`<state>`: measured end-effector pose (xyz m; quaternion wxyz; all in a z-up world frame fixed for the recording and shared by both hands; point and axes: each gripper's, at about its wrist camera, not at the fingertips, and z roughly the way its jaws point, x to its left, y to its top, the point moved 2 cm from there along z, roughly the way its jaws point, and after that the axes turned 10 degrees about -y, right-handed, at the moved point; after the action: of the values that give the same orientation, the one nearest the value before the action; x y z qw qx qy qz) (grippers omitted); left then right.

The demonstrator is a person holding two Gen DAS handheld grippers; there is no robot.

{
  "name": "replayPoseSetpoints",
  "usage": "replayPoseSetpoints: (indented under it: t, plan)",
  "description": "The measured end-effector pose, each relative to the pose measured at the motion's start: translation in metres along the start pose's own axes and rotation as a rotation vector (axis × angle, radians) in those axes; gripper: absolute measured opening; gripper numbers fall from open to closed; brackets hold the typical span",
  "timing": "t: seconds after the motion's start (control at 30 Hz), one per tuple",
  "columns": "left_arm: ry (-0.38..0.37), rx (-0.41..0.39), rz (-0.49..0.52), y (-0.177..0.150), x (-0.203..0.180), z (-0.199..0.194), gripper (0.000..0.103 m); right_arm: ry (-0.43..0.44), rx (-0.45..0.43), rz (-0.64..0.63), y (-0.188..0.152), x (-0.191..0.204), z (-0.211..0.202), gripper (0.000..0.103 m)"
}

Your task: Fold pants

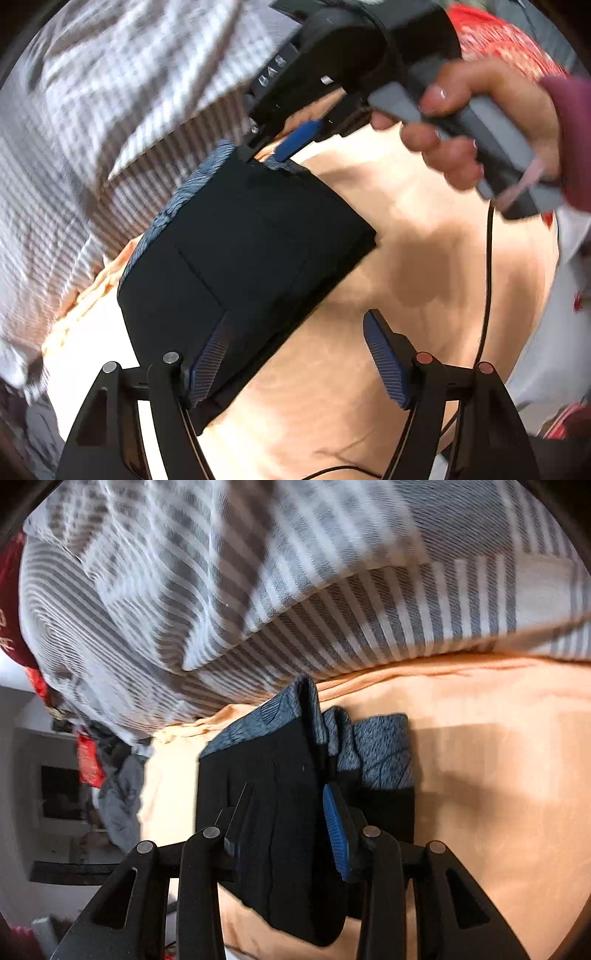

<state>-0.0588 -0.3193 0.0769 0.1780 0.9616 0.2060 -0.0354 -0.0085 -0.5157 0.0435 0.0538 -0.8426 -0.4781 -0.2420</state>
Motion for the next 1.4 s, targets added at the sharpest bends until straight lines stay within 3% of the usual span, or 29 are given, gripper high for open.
replayPoseSetpoints:
  t: [0.1, 0.23, 0.3, 0.4, 0.43, 0.47, 0.53, 0.63, 0.83, 0.93, 1.0, 1.17, 1.3, 1.4]
  plan:
    - [0.032, -0.038, -0.157, 0.006, 0.036, 0.001, 0.074, -0.017, -0.007, -0.009, 0.005, 0.005, 0.004, 0.040]
    - [0.027, -0.093, -0.466, 0.011, 0.101, 0.003, 0.074, -0.034, 0.024, -0.023, 0.005, 0.007, 0.018, 0.040]
    - [0.056, -0.113, -0.559, 0.011, 0.126, 0.012, 0.074, -0.029, 0.046, -0.024, 0.001, 0.004, 0.025, 0.040]
    - [0.039, -0.068, -0.671, 0.003, 0.153, 0.044, 0.074, -0.028, 0.080, -0.019, -0.009, 0.003, 0.036, 0.040]
    - [0.007, -0.048, -0.702, 0.000, 0.155, 0.056, 0.074, -0.032, 0.090, -0.017, -0.012, 0.002, 0.039, 0.032]
    - [-0.008, -0.032, -0.713, -0.002, 0.154, 0.063, 0.074, -0.036, 0.095, -0.018, -0.014, 0.004, 0.041, 0.018]
    - [-0.001, -0.012, -0.676, -0.003, 0.142, 0.072, 0.074, 0.015, 0.098, 0.003, -0.017, 0.006, 0.039, 0.006]
    - [0.013, -0.016, -0.576, 0.007, 0.114, 0.071, 0.073, 0.167, 0.088, 0.032, -0.017, 0.010, 0.023, 0.006]
    - [-0.010, -0.001, -0.541, 0.024, 0.089, 0.077, 0.072, 0.217, 0.099, 0.033, -0.030, 0.005, 0.000, 0.006]
    - [0.021, 0.018, -0.496, 0.027, 0.074, 0.086, 0.072, 0.157, 0.084, 0.035, -0.037, -0.009, -0.004, 0.006]
    - [0.030, 0.020, -0.502, 0.024, 0.070, 0.091, 0.072, 0.040, 0.092, 0.057, -0.041, -0.024, 0.004, 0.007]
    - [0.024, 0.022, -0.504, 0.026, 0.070, 0.088, 0.072, -0.026, 0.098, 0.197, -0.048, -0.046, 0.006, 0.015]
    - [0.033, 0.017, -0.505, 0.026, 0.071, 0.088, 0.072, -0.128, 0.017, 0.153, -0.053, -0.035, -0.019, 0.016]
    - [0.035, 0.007, -0.511, 0.022, 0.076, 0.083, 0.073, -0.142, -0.042, 0.084, -0.058, -0.014, -0.032, 0.016]
